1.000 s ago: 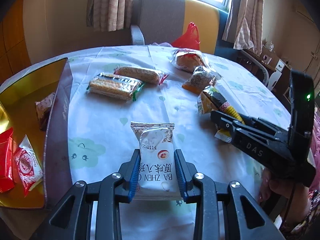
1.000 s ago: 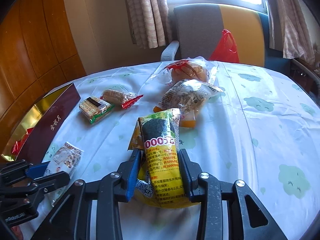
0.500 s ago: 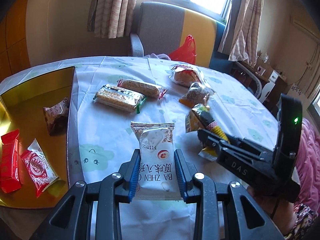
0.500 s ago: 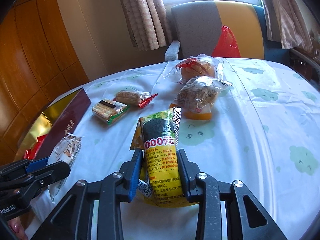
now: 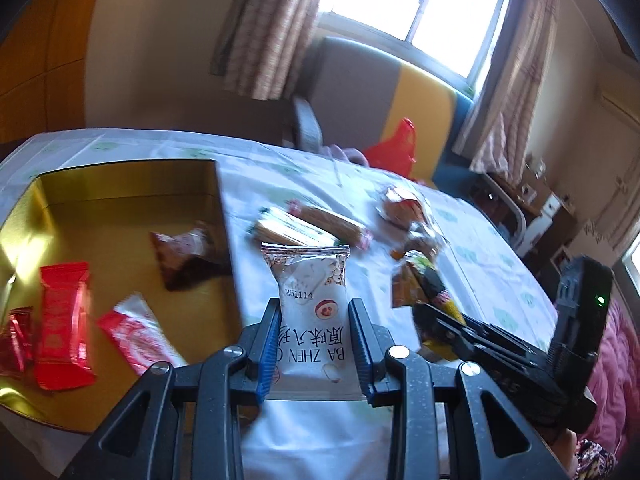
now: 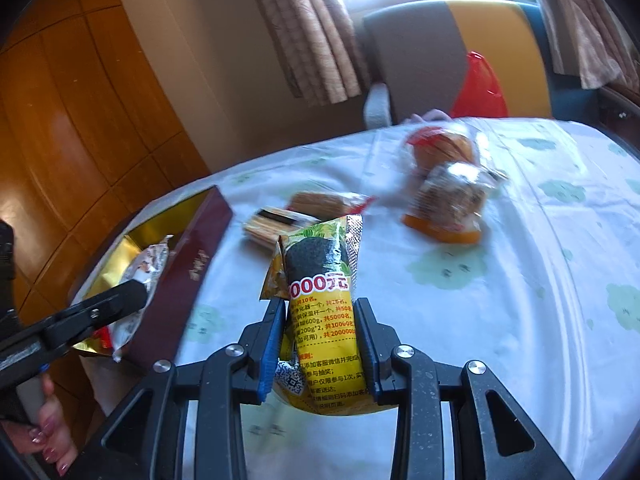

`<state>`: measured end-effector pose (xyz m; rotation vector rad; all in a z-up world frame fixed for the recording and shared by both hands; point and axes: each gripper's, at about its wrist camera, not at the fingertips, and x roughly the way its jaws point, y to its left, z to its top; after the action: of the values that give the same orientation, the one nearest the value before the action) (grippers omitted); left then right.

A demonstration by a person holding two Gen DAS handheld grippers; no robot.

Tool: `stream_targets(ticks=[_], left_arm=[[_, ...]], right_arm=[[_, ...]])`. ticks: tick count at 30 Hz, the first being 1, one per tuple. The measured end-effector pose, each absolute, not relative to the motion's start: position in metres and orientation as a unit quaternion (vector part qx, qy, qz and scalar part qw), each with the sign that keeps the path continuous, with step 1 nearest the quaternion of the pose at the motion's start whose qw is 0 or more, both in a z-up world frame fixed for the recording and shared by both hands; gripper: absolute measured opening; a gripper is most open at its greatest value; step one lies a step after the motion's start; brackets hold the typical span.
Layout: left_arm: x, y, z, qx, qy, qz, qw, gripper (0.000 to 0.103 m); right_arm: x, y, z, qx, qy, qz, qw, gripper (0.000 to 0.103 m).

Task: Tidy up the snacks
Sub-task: 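Carry the white packet into the gold tin and open the left tool, then lower the yellow packet into the tin and open the right tool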

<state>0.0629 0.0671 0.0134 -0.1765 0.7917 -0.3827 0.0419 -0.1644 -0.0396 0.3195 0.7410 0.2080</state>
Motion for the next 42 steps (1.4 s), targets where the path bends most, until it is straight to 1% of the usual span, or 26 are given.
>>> stream_targets(ticks=[4,11,16,22,27,32,35,42], left_arm=[[0.07,0.1,0.018,-0.109,0.373,-0.158,0.908,0.033],[0.093,0.15,0.01,-0.118,0.379,-0.103,0.912,0.033],[0.115,0.176,-0.006,-0.122,0.403,-0.073,0.904,0.033],[0.139,0.19,-0.022,-0.137,0.446,-0.048,0.883,0.033],[0.154,0.193,-0.031,-0.134,0.464,-0.026,0.875,0.035],[0.144,0.207,-0.029,-0.176,0.452,-0.018,0.874,0.042],[0.129,0.218,-0.021,-0.204,0.431,-0.021,0.879,0.042],[0.092,0.222,-0.01,-0.188,0.4,-0.002,0.897,0.042]], right_arm=[[0.046,-0.145,-0.024,0.153,0.354,0.129,0.914,0.035],[0.051,-0.102,-0.005,0.134,0.347,0.178,0.911,0.035],[0.053,-0.073,0.004,0.122,0.349,0.21,0.905,0.035],[0.056,-0.04,0.006,0.093,0.356,0.237,0.899,0.035],[0.061,-0.02,0.005,0.085,0.365,0.254,0.892,0.035],[0.066,-0.008,0.003,0.079,0.372,0.258,0.888,0.035],[0.069,-0.005,-0.002,0.082,0.38,0.26,0.884,0.035],[0.073,0.007,-0.01,0.077,0.394,0.266,0.877,0.035]])
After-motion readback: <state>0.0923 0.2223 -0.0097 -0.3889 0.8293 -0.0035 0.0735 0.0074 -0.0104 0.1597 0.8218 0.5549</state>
